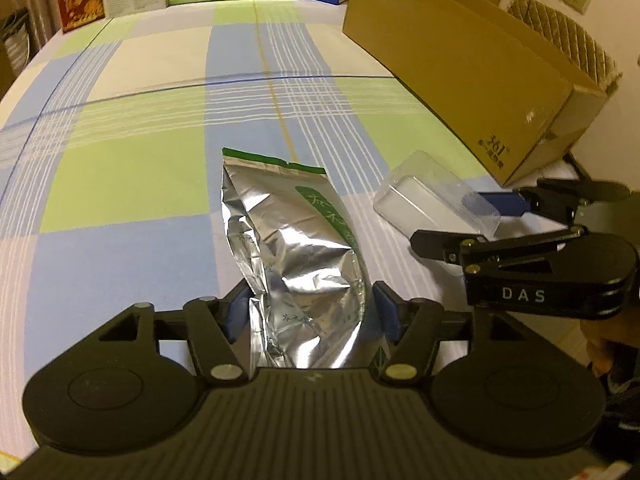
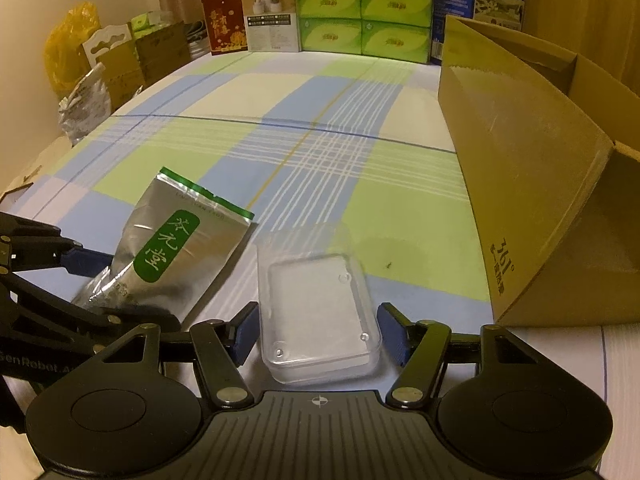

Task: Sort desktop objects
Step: 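Lift the foil bag with the left tool while the right tool lifts the plastic container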

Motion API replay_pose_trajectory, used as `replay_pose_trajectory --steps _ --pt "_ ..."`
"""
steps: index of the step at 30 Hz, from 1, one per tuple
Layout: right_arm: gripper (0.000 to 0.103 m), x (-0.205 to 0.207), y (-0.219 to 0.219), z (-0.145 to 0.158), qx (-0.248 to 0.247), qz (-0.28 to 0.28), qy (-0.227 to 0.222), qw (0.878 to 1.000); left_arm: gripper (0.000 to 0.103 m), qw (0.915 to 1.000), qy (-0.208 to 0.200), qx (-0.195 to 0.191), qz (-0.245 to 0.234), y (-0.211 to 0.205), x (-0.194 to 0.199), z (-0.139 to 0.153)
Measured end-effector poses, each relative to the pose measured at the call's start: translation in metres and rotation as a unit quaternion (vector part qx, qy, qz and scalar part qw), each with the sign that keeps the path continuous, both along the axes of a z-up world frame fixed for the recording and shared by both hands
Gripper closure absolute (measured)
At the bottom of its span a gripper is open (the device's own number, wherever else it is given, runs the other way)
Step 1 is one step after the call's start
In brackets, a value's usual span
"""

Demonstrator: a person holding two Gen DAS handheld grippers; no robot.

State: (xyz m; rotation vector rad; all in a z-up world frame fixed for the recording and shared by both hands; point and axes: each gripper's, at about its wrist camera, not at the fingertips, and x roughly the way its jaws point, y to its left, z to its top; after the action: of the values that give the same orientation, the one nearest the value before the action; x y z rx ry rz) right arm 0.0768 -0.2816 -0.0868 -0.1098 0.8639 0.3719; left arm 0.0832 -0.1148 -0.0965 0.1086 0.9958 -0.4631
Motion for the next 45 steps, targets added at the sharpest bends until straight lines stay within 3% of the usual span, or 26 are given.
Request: replay_pose_trajectory --steps 9,13,15,21,34,45 --pt "0.042 -0.002 0.003 -0.002 -0.016 0.007 -0.007 1.000 0.035 0.9990 -0.021 0.032 -0.025 -0.008 -0.006 -0.004" --pt "0.046 -0.003 0.005 -0.002 -0.017 0.005 -0.008 1.000 0.039 0.9987 -0.021 0.038 -0.028 -0.009 -0.005 -0.003" --pt "0.048 -0.003 0.005 -0.001 -0.017 0.004 -0.006 1.000 0.048 0.9987 -0.020 0.033 -0.032 -0.007 -0.005 -0.002" --pt "0.048 -0.006 0.006 0.004 -0.020 0.004 -0.009 1.000 0.055 0.9992 -0.012 0.022 -0.030 -0.004 -0.003 0.001" --pt "0.048 -0.018 0.002 0.027 -0.010 -0.011 -0.020 1.000 0.058 0.9999 0.007 -0.014 -0.005 0.006 -0.019 0.011" --pt "0.048 -0.029 -0.003 0.051 -0.001 -0.022 -0.039 0.999 0.058 0.9994 -0.011 -0.031 0.010 0.009 -0.018 0.036"
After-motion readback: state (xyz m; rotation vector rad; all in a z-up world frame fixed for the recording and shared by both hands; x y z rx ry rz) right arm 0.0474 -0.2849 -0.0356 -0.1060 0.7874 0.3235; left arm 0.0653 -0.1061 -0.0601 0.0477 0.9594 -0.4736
